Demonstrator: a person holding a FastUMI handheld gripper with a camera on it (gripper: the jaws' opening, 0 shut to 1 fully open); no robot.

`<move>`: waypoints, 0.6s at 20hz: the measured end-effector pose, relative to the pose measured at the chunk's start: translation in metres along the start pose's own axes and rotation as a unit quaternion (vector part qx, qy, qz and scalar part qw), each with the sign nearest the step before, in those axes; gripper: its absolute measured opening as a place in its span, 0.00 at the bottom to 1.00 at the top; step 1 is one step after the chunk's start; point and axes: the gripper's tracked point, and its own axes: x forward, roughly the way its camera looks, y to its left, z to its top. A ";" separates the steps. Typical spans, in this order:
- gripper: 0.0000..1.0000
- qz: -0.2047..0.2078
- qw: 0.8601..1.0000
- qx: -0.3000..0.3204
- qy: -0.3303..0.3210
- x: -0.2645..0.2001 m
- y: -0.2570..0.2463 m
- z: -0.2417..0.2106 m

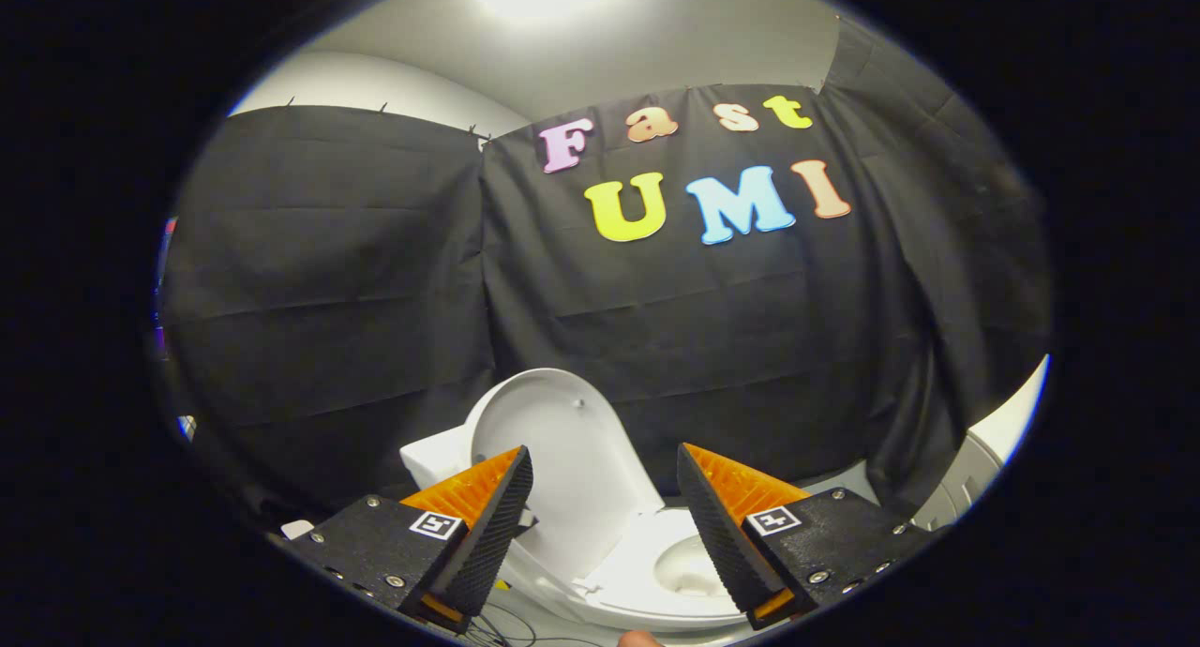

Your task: Open the toilet lid.

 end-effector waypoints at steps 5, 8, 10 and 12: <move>0.95 -0.061 0.996 -0.058 -0.039 -0.036 -0.058 0.028; 0.95 -0.086 0.992 -0.074 -0.047 -0.057 -0.076 0.032; 0.95 -0.095 0.991 -0.077 -0.051 -0.070 -0.083 0.033; 0.95 -0.102 0.990 -0.079 -0.056 -0.084 -0.090 0.032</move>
